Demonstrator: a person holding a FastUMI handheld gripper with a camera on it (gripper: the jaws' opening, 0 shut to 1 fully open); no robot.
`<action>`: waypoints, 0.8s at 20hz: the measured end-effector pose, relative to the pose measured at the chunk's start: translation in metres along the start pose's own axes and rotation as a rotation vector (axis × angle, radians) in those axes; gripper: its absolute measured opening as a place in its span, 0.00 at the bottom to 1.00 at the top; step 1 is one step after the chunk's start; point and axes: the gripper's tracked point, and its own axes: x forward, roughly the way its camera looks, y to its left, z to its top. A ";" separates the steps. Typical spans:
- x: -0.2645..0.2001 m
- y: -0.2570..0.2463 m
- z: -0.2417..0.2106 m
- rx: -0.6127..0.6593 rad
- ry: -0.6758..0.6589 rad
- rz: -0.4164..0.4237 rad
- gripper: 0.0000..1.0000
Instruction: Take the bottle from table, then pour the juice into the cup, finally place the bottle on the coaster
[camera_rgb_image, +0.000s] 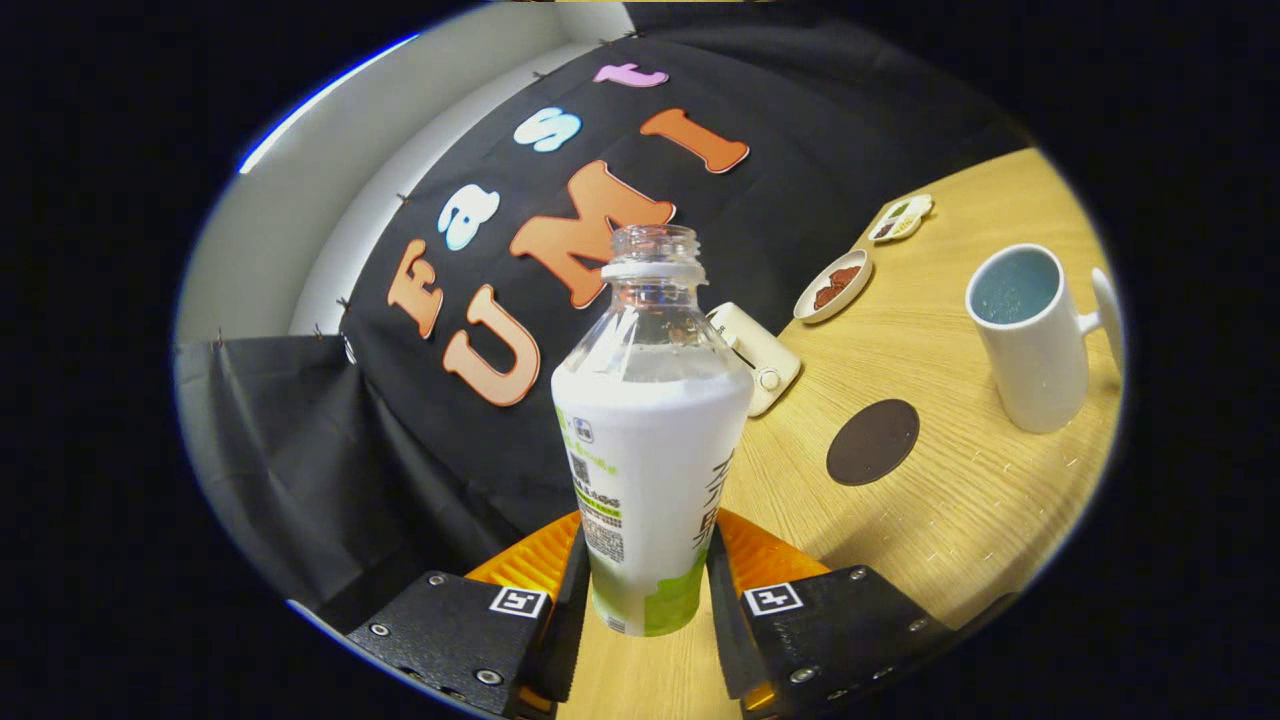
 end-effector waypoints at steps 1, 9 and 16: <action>0.001 -0.003 0.003 0.032 -0.012 0.001 0.57; 0.009 -0.011 0.021 0.238 -0.033 0.025 0.57; 0.012 -0.035 0.026 0.428 -0.060 0.011 0.57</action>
